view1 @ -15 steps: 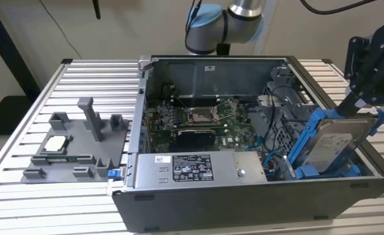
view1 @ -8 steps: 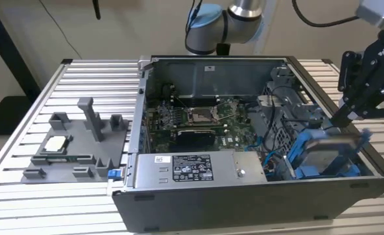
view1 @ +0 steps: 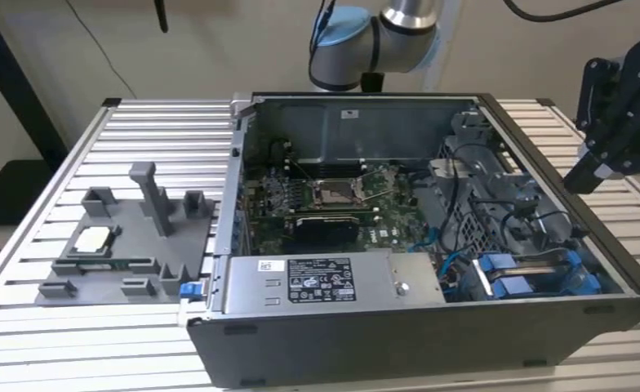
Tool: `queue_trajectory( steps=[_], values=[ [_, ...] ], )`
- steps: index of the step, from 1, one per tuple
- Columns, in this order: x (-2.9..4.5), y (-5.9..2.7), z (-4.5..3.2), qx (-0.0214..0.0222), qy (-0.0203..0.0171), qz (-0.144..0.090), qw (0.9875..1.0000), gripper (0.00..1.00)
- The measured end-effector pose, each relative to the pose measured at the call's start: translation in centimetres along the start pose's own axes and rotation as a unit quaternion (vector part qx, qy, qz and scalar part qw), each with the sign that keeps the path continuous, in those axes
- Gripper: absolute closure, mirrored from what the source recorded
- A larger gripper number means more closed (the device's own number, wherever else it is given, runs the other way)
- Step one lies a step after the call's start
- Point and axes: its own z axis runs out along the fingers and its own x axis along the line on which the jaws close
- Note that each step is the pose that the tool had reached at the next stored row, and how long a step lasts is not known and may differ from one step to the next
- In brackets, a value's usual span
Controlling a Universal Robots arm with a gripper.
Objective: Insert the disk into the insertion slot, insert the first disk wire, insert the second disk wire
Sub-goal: 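Insert the disk into the insertion slot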
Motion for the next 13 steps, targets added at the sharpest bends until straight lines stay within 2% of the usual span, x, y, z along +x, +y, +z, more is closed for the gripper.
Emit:
queue_trajectory(
  steps=[4, 8, 13],
  values=[
    [-0.08, 1.27, 0.33, 0.0181, -0.0003, -0.001, 0.9998, 0.85],
    [-0.08, 2.72, 0.89, 0.0338, -0.0004, -0.001, 0.9994, 0.85],
    [-0.08, 3.82, 1.61, 0.0511, -0.0002, -0.003, 0.9987, 0.85]
  ],
)
